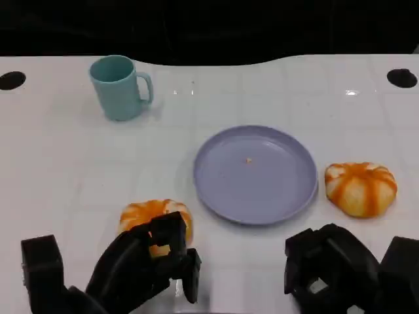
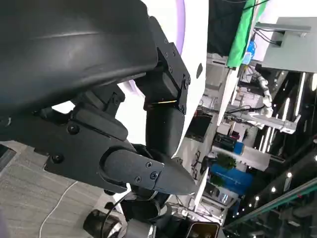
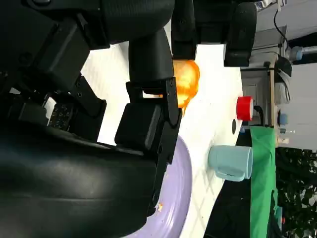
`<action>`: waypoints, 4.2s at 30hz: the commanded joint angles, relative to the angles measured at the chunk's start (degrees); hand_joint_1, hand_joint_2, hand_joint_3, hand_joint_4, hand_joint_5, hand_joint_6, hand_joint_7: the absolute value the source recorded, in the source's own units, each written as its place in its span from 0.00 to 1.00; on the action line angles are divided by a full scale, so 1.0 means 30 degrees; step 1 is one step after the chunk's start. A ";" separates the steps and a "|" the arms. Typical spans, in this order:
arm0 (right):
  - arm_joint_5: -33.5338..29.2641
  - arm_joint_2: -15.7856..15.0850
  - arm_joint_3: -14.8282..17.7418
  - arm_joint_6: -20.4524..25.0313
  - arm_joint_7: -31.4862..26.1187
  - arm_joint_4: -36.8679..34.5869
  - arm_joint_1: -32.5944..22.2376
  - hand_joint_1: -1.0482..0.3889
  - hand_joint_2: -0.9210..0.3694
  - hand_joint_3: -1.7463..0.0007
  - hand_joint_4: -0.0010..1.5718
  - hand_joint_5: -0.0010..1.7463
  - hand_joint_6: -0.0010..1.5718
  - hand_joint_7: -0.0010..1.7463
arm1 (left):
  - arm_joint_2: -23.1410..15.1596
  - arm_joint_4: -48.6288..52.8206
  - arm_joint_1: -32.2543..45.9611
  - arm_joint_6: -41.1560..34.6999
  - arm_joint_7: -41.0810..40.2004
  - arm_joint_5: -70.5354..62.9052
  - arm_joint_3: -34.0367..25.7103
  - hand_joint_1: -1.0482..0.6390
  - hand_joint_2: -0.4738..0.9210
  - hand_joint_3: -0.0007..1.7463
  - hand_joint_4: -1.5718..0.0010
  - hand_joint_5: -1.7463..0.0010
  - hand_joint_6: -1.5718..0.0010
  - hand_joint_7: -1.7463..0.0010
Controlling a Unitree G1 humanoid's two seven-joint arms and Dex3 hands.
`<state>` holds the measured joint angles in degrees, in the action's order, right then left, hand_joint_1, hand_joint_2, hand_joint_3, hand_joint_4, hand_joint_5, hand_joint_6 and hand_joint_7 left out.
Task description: Grasp the bread from the table and place it into the plate.
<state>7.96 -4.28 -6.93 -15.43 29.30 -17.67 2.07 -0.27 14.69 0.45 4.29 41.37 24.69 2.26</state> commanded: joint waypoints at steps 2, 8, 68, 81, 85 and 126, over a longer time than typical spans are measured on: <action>-0.0145 -0.0112 -0.0003 0.0114 -0.0150 0.0213 -0.0022 0.00 0.59 0.33 0.99 0.72 1.00 0.56 | -0.0268 -0.0256 -0.0054 -0.0067 0.0027 0.0000 -0.0272 0.17 1.00 0.05 0.42 0.00 0.50 0.04; 0.0033 -0.0043 0.0061 0.0252 -0.0029 0.0188 -0.0026 0.00 0.60 0.33 0.99 0.72 1.00 0.56 | -0.0259 -0.0738 0.0010 0.0046 -0.0256 -0.0042 -0.0434 0.17 1.00 0.05 0.43 0.00 0.52 0.06; -0.0145 -0.0079 0.0071 0.0457 0.0109 0.0526 -0.0176 0.00 0.59 0.34 0.99 0.72 1.00 0.56 | -0.6586 -0.9418 -0.1238 -0.3116 -0.8076 -2.9125 0.5330 0.30 0.88 0.00 0.91 0.63 0.85 0.98; -0.0258 -0.0095 0.0048 0.0286 0.0123 0.0426 -0.0178 0.00 0.59 0.33 0.99 0.72 1.00 0.55 | -0.5990 -0.5074 -0.3156 -0.3920 -0.8801 -2.9274 0.7214 0.28 0.88 0.00 0.91 0.65 0.86 1.00; -0.0238 -0.0031 0.0050 0.0184 0.0080 0.0384 -0.0198 0.00 0.59 0.33 0.99 0.72 1.00 0.55 | -0.5741 -0.3735 -0.3864 -0.4196 -0.9114 -2.9169 0.7673 0.24 0.88 0.00 0.92 0.64 0.86 1.00; -0.0207 0.0013 0.0023 0.0362 -0.0032 0.0715 -0.0497 0.00 0.60 0.32 0.99 0.72 1.00 0.56 | -0.5591 0.2074 -0.5161 -0.0647 -2.0177 -2.5989 0.7986 0.45 0.62 0.83 0.43 0.00 0.56 0.02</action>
<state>7.13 -3.95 -6.97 -14.12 29.39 -15.76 1.15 -16.11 22.01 -15.75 2.56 -16.77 -53.75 27.22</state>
